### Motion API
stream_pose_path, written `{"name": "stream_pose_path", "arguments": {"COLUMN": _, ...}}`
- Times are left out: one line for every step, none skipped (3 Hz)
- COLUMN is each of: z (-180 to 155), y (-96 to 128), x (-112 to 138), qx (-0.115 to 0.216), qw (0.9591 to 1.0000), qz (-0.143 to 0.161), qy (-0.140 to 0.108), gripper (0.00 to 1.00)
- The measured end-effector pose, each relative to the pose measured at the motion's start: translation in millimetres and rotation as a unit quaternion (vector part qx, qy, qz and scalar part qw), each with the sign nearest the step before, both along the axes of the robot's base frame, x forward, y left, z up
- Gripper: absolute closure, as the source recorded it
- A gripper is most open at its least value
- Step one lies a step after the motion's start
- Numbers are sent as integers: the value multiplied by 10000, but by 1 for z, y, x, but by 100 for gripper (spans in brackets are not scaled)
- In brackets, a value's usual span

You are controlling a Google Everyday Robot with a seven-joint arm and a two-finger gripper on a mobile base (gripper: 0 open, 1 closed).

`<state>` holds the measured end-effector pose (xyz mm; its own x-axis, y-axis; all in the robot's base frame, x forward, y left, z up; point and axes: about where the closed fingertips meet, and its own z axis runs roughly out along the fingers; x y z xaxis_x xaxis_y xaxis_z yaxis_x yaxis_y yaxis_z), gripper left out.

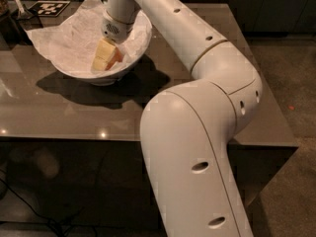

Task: Pick apple from white bowl

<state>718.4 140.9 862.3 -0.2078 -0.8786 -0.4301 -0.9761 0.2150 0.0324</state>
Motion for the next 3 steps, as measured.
{"name": "stream_pose_path", "arguments": {"z": 0, "y": 0, "x": 0, "qx": 0, "qw": 10000, "qz": 0, "qy": 0, "gripper": 19}}
{"name": "stream_pose_path", "arguments": {"z": 0, "y": 0, "x": 0, "qx": 0, "qw": 10000, "qz": 0, "qy": 0, "gripper": 43}}
{"name": "stream_pose_path", "arguments": {"z": 0, "y": 0, "x": 0, "qx": 0, "qw": 10000, "qz": 0, "qy": 0, "gripper": 66}}
